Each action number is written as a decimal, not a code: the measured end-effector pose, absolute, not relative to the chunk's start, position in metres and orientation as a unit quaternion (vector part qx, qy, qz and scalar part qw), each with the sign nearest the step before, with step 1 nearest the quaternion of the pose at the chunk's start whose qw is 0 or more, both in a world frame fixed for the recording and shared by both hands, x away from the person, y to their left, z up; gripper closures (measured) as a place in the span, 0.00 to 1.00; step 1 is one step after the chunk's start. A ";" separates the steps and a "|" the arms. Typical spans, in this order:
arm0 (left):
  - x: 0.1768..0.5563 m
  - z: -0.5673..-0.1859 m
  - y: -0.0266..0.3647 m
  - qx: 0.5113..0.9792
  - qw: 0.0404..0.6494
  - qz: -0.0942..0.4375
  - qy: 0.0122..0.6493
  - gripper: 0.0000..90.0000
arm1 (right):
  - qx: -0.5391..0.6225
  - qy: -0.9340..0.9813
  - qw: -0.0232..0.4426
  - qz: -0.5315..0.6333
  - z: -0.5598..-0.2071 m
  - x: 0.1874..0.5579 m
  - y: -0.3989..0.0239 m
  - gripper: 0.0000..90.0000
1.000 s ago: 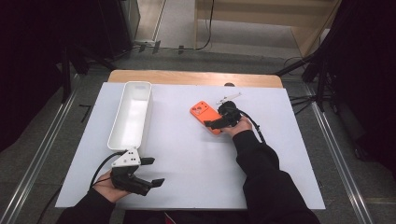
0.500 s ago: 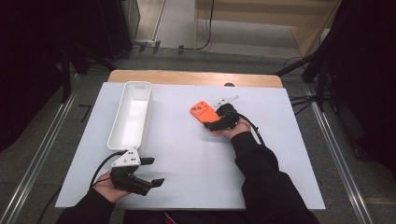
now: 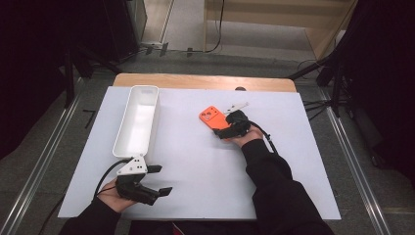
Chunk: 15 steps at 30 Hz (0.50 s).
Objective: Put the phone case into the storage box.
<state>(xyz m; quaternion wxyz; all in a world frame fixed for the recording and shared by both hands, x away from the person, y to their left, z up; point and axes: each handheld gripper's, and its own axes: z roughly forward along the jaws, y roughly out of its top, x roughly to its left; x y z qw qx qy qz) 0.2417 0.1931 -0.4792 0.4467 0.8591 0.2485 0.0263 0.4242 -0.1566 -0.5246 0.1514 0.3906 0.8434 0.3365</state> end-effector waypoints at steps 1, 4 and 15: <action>0.242 -0.479 0.193 0.859 0.447 0.026 0.248 0.18 | 0.391 0.843 0.151 0.336 -0.525 0.424 -0.157 0.16; 0.242 -0.479 0.193 0.859 0.446 0.027 0.249 0.18 | 0.390 0.845 0.149 0.335 -0.524 0.424 -0.157 0.16; 0.242 -0.479 0.193 0.859 0.447 0.027 0.250 0.18 | 0.391 0.846 0.137 0.337 -0.522 0.426 -0.159 0.16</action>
